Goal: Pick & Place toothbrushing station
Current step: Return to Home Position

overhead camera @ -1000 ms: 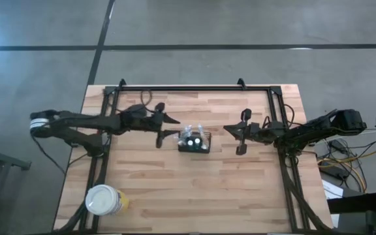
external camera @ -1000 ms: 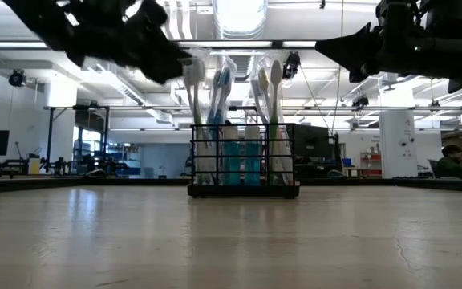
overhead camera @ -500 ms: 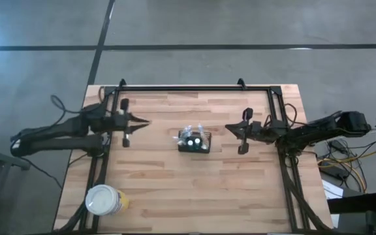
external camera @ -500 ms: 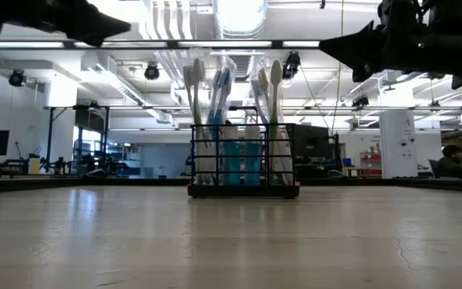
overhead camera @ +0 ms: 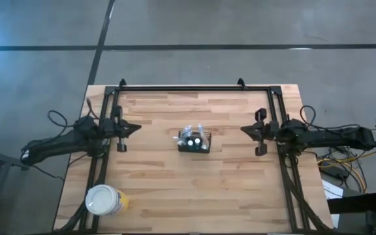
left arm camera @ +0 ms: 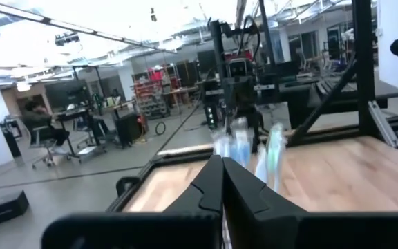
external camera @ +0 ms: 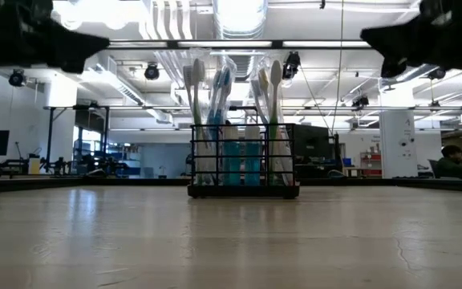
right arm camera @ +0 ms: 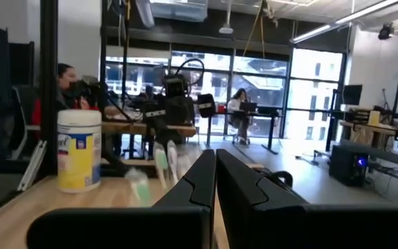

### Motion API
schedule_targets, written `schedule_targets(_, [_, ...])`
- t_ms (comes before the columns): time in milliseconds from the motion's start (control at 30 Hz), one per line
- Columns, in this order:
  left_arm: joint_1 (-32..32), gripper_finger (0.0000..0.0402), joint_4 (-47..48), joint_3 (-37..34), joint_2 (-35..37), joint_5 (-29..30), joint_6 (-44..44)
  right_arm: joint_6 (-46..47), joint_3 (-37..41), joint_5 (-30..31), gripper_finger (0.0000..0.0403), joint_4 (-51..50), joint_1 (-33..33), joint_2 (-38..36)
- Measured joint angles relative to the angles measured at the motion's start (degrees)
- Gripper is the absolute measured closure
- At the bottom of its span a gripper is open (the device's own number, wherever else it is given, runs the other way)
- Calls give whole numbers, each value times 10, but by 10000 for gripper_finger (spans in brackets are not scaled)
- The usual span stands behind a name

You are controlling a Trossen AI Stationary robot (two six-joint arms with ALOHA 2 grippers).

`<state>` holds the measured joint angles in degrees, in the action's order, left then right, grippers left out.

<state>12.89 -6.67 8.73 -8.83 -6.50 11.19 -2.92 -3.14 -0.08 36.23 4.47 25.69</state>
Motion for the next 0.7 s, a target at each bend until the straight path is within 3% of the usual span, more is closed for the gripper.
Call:
schedule_targets(367, [5, 400, 34, -34, 88, 3, -21, 27, 26, 13, 394, -125, 39, -127])
schedule_targets(533, [7, 401, 47, -62, 86, 5, -30, 45, 26, 10, 394, -213, 53, -163])
schedule_targets(700, [13, 401, 52, -82, 78, 16, -50, 59, 26, 10, 394, -230, 57, -175])
